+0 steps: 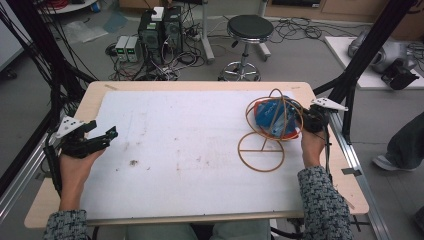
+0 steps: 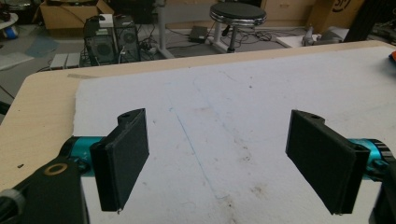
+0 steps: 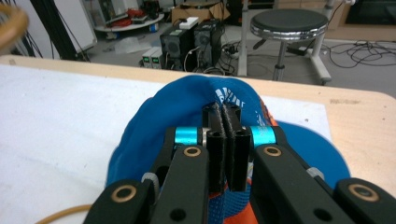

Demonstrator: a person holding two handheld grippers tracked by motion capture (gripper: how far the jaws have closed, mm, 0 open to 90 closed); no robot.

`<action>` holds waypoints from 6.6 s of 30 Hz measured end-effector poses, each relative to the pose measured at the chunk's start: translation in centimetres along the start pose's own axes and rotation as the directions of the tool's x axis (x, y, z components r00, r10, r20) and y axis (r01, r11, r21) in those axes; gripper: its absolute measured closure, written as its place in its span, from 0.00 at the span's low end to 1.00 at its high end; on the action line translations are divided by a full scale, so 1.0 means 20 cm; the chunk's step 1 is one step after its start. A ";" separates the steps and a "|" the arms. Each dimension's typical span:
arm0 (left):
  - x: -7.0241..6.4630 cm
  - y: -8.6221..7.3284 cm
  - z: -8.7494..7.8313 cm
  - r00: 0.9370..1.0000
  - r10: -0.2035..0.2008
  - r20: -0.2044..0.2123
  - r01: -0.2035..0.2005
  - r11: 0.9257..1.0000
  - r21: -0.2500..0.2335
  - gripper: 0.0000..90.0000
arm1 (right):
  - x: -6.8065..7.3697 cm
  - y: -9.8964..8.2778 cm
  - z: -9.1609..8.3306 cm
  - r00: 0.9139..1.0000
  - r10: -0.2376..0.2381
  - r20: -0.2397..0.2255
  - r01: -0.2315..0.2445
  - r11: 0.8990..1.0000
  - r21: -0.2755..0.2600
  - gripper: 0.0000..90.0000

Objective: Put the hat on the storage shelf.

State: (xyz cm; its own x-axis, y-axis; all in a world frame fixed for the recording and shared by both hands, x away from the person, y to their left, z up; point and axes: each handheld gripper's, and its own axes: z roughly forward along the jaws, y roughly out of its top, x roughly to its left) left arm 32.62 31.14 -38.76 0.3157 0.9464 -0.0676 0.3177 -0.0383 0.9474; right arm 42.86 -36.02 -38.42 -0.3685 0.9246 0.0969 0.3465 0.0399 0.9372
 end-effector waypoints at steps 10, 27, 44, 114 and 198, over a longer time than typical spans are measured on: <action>0.00 0.00 0.00 1.000 0.000 0.001 0.000 1.000 0.001 0.24 | -0.02 0.12 -0.04 1.000 0.017 0.025 -0.015 0.998 -0.057 0.99; 0.00 0.01 -0.01 1.000 -0.004 0.005 0.004 1.000 -0.007 0.24 | -0.05 0.39 -0.18 0.996 -0.011 0.086 0.025 0.987 -0.161 0.99; -0.01 0.01 -0.01 1.000 -0.001 0.016 0.001 1.000 -0.012 0.24 | -0.02 0.65 -0.37 0.993 -0.041 0.112 0.070 0.962 -0.264 0.99; -0.02 0.03 -0.01 1.000 0.006 0.027 -0.006 1.000 -0.017 0.24 | 0.38 0.52 -0.73 0.955 -0.119 -0.272 0.024 0.943 -0.332 0.98; -0.02 0.03 0.00 0.999 0.009 0.035 -0.009 1.000 -0.007 0.24 | 0.48 0.27 -0.66 0.950 -0.208 -0.233 0.136 0.947 -0.291 0.90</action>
State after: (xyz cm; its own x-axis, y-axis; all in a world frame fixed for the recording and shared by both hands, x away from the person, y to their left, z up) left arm 32.70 30.66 -38.25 0.3497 0.9342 -0.0700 0.3088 -0.0444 0.9501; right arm 29.74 -31.87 -28.07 -0.6233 0.7816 -0.0247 0.0268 0.0529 0.9982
